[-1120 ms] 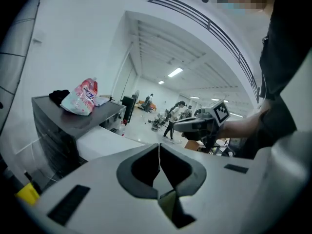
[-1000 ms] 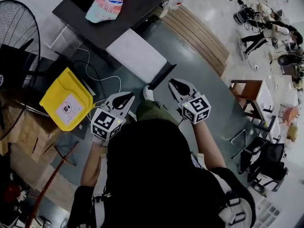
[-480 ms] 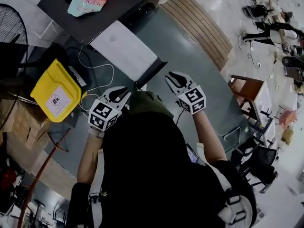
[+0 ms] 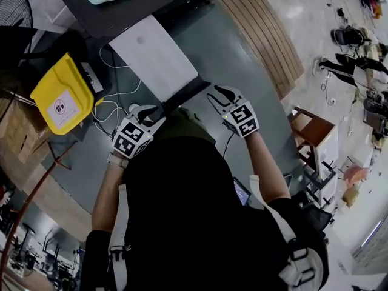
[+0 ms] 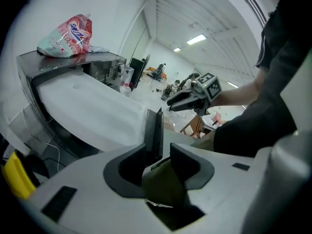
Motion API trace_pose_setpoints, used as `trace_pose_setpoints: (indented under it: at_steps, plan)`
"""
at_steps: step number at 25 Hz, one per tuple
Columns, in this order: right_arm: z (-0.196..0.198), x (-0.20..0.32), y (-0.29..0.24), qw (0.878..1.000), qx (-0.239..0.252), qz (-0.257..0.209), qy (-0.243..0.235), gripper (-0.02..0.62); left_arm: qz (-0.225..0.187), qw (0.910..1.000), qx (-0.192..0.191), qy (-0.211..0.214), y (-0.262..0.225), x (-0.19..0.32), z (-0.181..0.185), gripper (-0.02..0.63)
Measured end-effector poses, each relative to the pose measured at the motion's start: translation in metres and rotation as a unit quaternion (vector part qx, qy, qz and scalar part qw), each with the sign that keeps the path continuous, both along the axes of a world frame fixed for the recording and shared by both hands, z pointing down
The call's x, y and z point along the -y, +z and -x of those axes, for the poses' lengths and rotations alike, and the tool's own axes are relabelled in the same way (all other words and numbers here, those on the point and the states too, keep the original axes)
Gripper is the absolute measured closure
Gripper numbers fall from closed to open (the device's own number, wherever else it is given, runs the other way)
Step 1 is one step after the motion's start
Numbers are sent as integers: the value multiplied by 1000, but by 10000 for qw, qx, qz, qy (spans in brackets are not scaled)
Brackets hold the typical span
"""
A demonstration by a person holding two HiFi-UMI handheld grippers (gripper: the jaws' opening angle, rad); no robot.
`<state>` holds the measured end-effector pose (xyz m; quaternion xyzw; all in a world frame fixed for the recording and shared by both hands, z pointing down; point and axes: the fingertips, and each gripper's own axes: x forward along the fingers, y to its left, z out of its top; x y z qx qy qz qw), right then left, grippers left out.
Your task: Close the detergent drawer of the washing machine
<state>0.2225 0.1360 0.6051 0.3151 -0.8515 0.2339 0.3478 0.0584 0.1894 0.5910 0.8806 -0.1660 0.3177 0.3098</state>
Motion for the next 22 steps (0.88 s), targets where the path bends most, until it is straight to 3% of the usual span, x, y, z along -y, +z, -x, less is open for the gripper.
trace_pose_setpoints:
  at_steps: [7,12,22]
  plan:
    - [-2,12,28,9963,-177,96,-833,436,166,9993,270,-218,25,-4,-14,440]
    - [2,15,41,9882,-450,-81,-1461,436,261,9980,567,-98,49,-21,-19,440]
    - [10,12,49,9803,-368,-212,-1928,465,255,9974,466,-480,63,-8,-23,465]
